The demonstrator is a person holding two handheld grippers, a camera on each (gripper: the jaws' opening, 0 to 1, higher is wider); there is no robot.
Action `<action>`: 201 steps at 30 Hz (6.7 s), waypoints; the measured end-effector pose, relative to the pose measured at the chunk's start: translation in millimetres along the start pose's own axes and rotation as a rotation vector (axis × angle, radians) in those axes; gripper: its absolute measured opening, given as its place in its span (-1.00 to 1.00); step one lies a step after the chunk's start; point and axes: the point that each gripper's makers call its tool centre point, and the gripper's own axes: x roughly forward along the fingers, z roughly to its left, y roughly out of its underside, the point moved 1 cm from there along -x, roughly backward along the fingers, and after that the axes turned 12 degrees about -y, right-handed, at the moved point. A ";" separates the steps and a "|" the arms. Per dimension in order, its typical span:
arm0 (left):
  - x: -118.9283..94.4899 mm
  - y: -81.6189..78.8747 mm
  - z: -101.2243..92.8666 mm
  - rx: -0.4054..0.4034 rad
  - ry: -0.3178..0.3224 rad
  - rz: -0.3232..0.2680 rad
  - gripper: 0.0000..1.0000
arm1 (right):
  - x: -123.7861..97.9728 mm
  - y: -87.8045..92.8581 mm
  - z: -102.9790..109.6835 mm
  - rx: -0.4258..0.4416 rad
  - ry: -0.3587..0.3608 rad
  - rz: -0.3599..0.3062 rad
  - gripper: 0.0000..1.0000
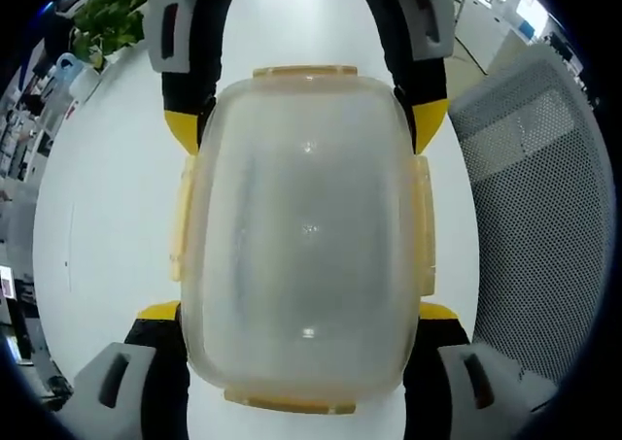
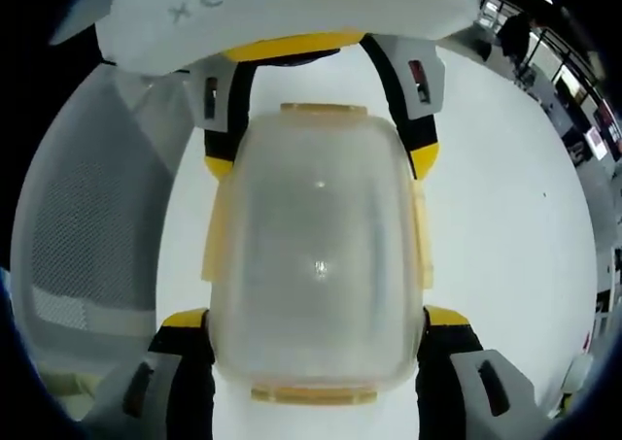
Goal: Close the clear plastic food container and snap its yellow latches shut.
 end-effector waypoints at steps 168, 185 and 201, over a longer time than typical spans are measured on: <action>-0.6 118.3 83.5 -0.020 -0.008 0.100 0.90 | 22.0 -107.2 -95.3 -0.046 -0.002 0.006 0.76; 6.4 118.1 101.8 -0.023 -0.008 0.096 0.90 | 18.5 -106.0 -114.2 -0.052 -0.004 0.012 0.76; 7.5 117.6 105.3 -0.022 -0.011 0.098 0.89 | 17.5 -105.5 -117.2 -0.056 -0.002 0.010 0.77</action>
